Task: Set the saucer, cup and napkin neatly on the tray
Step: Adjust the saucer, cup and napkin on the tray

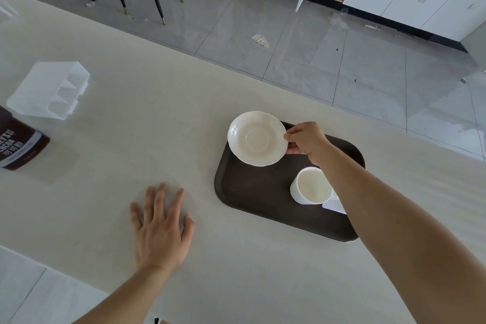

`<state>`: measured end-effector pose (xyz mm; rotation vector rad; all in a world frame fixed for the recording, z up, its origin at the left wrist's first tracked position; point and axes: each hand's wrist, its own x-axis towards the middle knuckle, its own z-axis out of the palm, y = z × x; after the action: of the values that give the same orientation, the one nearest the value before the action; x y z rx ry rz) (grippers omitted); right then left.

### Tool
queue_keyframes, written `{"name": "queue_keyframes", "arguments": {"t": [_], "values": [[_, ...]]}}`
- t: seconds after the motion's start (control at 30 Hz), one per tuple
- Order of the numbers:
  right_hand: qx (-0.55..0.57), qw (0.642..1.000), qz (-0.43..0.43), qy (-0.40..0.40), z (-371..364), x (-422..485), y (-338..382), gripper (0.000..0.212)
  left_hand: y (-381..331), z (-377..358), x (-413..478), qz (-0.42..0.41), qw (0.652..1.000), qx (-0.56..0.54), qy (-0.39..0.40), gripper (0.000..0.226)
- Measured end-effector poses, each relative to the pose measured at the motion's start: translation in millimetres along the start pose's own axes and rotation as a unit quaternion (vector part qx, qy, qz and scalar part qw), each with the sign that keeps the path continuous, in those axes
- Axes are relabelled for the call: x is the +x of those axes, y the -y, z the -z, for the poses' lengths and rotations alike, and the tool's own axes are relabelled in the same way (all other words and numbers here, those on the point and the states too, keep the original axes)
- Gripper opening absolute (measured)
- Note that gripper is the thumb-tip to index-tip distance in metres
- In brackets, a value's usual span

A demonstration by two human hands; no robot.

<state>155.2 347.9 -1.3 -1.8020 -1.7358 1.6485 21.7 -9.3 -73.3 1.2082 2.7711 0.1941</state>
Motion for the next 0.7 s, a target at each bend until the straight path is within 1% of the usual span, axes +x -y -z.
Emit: {"name": "queue_keyframes", "arguments": {"t": [0.2,0.3,0.33,0.47,0.53,0.6,0.7], "values": [[-0.003,0.999,0.020,0.045,14,-6,-7,0.018,-1,1,0,0.000,1.000,-0.003,-0.003,0.061],[-0.018,0.998,0.063,0.006,30,-16,-15,0.010,-1,1,0,0.002,1.000,-0.004,-0.002,0.061],[-0.027,0.997,0.078,-0.007,37,-20,-19,0.011,-1,1,0,0.002,1.000,-0.004,-0.001,0.061],[-0.084,0.986,0.136,-0.045,64,-45,-35,0.036,-1,1,0,0.005,1.000,-0.008,0.000,0.062],[-0.118,0.980,0.152,-0.049,78,-61,-43,0.046,-2,2,-1,0.007,1.000,-0.010,0.001,0.062],[-0.182,0.969,0.163,-0.031,91,-78,-50,0.050,-3,3,-1,0.008,1.000,-0.010,0.002,0.062],[-0.279,0.947,0.157,-0.019,104,-100,-59,0.049,-4,5,-2,0.007,1.000,-0.012,0.000,0.063]]}}
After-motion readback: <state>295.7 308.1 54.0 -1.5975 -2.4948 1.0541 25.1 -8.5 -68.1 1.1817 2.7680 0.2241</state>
